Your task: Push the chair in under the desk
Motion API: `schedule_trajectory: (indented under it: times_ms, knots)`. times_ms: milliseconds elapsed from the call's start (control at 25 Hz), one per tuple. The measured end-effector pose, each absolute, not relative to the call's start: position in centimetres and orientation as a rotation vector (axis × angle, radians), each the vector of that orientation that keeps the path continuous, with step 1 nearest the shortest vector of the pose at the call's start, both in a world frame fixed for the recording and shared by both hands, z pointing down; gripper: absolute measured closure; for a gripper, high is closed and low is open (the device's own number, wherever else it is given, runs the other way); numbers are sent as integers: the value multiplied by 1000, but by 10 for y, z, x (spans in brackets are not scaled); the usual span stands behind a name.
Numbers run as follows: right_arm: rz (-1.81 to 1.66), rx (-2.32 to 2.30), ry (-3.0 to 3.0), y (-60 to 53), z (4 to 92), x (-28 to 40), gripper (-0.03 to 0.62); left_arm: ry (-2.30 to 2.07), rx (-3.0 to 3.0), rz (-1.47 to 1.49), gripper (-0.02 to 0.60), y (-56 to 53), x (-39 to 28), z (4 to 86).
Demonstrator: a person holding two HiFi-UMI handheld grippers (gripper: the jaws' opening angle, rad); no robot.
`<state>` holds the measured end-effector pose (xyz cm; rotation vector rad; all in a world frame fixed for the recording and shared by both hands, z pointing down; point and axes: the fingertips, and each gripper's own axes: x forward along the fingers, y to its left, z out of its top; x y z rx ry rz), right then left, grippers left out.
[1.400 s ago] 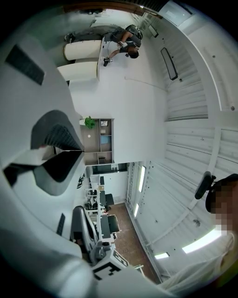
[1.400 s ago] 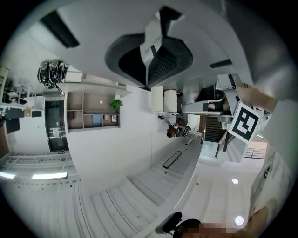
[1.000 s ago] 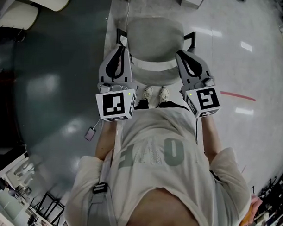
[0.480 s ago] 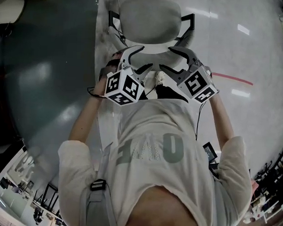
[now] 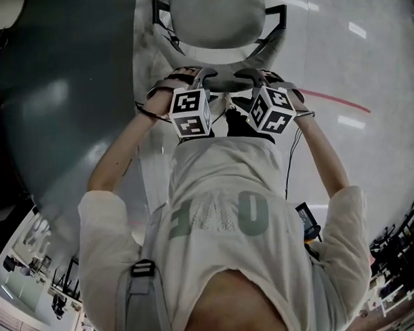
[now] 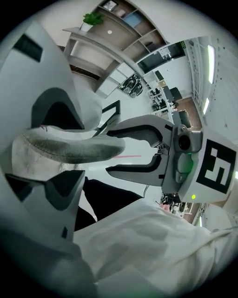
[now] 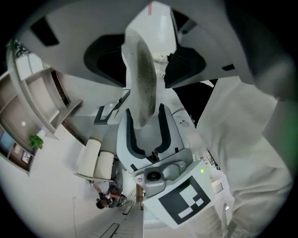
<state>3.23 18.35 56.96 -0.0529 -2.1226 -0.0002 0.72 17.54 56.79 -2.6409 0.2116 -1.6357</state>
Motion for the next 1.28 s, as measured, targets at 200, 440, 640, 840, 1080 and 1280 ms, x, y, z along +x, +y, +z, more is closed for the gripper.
schedule_trajectory:
  times_ms: [200,440,640,840,1080,1280]
  knots:
    - [-79,-129,-2027,189,600,28,336,143,-2623,-1764,307,183,5,593]
    - [-189,-183,-1940,181,619,27,363,156,-2595,-1816,419,176,7,606]
    - [-238,-226,-1889,186,631,30,453,131,-2588,-1851,425,176,9,617]
    - [-173,-208,-1928,183,631,28,461,149,-2576,-1843,424,173,9,618]
    - [-158,-206,-1952,183,634,29,473,91,-2541,-1946,446,174,10,628]
    - [-121,-170,-1982,179,633,28,482,127,-2539,-1948,445,170,9,627]
